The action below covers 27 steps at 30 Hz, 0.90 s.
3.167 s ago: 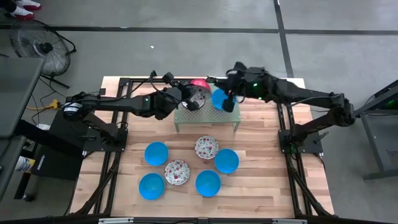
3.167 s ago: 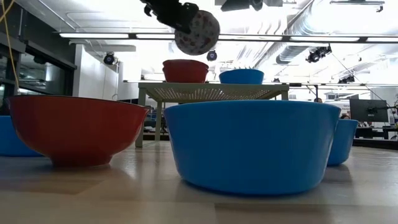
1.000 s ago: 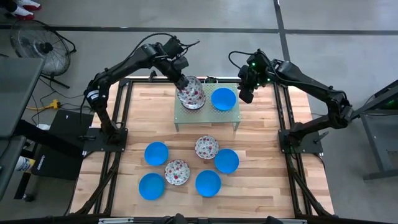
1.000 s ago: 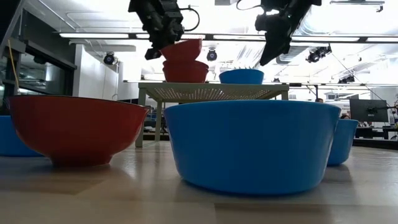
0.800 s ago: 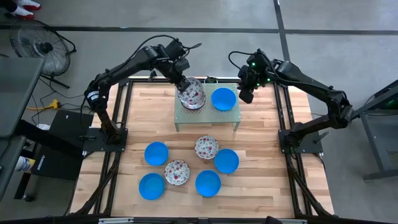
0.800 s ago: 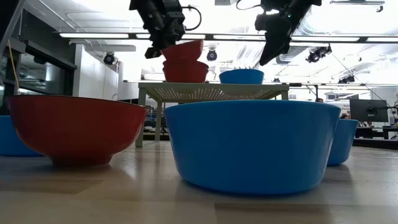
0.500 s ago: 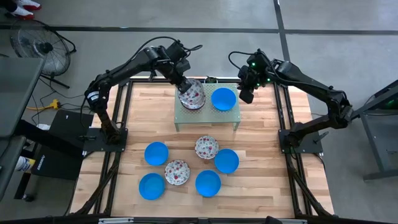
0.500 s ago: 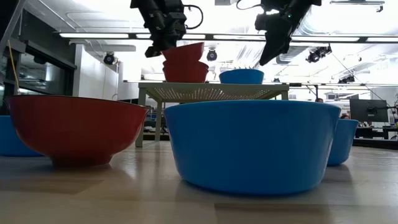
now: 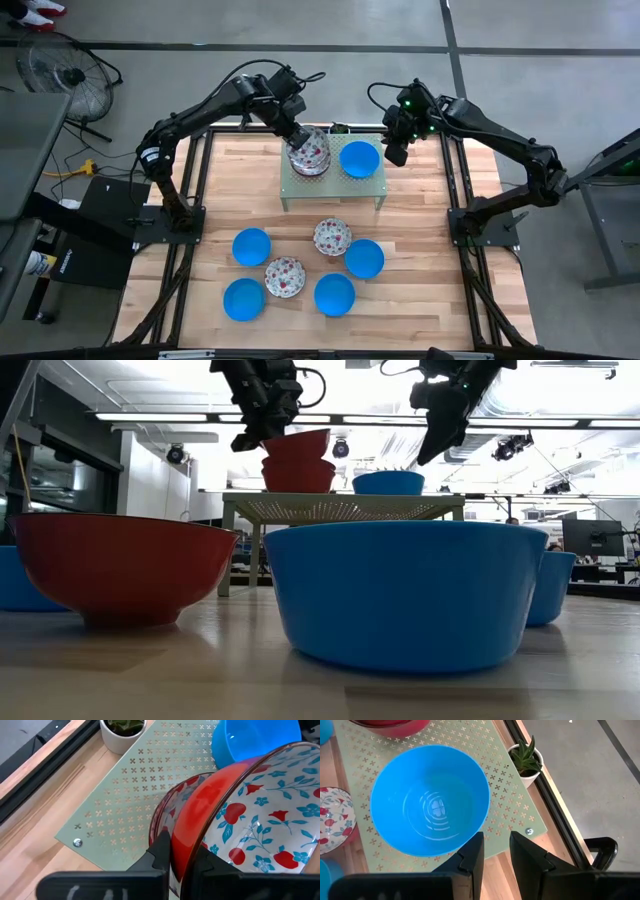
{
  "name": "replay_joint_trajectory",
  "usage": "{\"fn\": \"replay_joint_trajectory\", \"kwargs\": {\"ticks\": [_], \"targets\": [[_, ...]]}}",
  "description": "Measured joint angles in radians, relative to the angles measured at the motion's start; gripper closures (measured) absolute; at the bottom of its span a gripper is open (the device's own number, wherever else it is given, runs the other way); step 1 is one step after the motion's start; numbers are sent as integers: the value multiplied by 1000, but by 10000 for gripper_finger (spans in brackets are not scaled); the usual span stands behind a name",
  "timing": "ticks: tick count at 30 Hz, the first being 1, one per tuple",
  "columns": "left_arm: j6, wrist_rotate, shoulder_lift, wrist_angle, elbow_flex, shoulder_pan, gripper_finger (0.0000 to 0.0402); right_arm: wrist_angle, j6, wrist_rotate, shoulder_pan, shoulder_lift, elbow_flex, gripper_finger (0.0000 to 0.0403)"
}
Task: Pick & Place Mini bowls
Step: Stack the patterned red bowl on the patterned red bowl on the shelf
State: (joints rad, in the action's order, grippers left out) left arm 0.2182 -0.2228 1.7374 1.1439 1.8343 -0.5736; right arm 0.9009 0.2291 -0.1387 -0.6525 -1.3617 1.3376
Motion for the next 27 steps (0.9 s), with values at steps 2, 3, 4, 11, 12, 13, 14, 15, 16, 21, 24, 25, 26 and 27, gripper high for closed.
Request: {"fn": "replay_joint_trajectory", "kwargs": {"ticks": [2, 3, 4, 11, 12, 13, 14, 15, 16, 21, 24, 25, 26, 27], "targets": [[4, 5, 0, 3, 0, 0, 392, 0, 0, 0, 0, 0, 0, 320], [4, 6, 0, 7, 0, 0, 392, 0, 0, 0, 0, 0, 0, 320], [4, 7, 0, 14, 0, 0, 392, 0, -1, 0, -2, 0, 0, 320], [5, 9, 0, 18, 0, 0, 392, 4, -19, 0, -2, 0, 0, 320], [5, 8, 0, 19, 0, 0, 392, 8, -22, 0, -2, 0, 0, 320], [5, 3, 0, 19, 0, 0, 392, 8, -27, 2, -3, 0, 0, 320], [5, -8, 0, 18, 0, -1, 392, 7, -31, 8, -3, 0, 0, 320], [5, -19, 0, 18, 0, -2, 392, 8, -38, 17, -3, 0, 0, 320], [5, -31, 0, 18, 0, -2, 392, 8, -46, 23, -3, 0, 0, 320], [46, -27, 17, 13, -1, -2, 392, 36, -64, 24, -3, 0, 0, 320], [50, -32, 23, 18, -3, -2, 392, 36, -72, 21, -3, 0, 0, 320], [56, -37, 26, 11, -1, -1, 392, 37, -72, 20, -3, 0, 0, 320], [62, -37, 30, 8, 0, 5, 392, 39, -72, 20, -3, 0, 0, 320], [68, -30, 34, 18, 0, 9, 392, 39, -72, 21, -3, 0, 0, 320]]}}
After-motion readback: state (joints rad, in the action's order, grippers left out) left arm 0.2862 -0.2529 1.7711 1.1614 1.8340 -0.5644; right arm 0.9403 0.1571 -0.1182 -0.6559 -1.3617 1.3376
